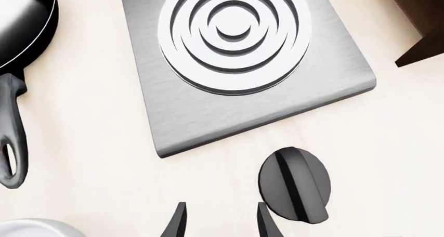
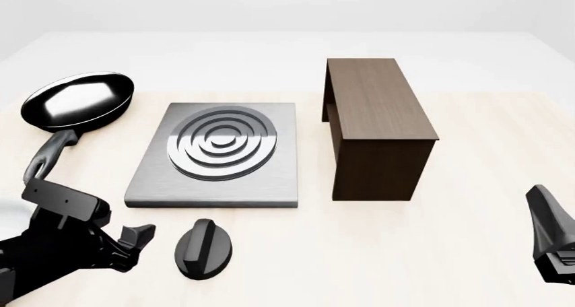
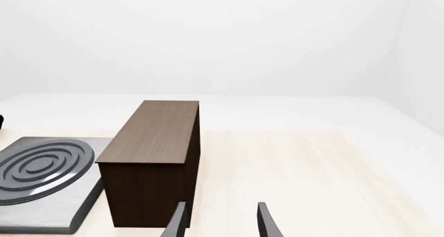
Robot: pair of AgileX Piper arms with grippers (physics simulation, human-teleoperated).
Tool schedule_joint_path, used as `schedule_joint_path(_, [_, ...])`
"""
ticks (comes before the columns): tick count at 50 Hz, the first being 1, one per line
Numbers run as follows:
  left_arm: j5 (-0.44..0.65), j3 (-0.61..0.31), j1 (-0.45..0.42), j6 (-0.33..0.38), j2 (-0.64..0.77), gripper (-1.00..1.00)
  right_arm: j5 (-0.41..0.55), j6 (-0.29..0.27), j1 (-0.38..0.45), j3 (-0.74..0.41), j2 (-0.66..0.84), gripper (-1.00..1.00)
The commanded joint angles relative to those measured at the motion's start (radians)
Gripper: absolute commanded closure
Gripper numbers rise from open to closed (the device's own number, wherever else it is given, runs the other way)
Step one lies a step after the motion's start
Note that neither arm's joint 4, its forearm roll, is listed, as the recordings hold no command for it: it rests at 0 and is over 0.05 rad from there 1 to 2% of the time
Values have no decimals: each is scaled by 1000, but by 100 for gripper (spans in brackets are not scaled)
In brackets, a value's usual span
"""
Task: Turn on the stove.
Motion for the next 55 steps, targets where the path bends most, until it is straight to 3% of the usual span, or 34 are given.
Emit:
schedule_joint_path(1, [-4, -10, -25, -18, 17, -100, 0, 1, 0, 0, 0, -100])
schedule_joint_path(11, [2, -34, -65, -31, 31, -100, 0, 0, 0, 0, 0, -100])
schedule_joint_path(55, [-209, 14, -163, -152, 284, -100, 0, -1, 1, 0, 0, -100])
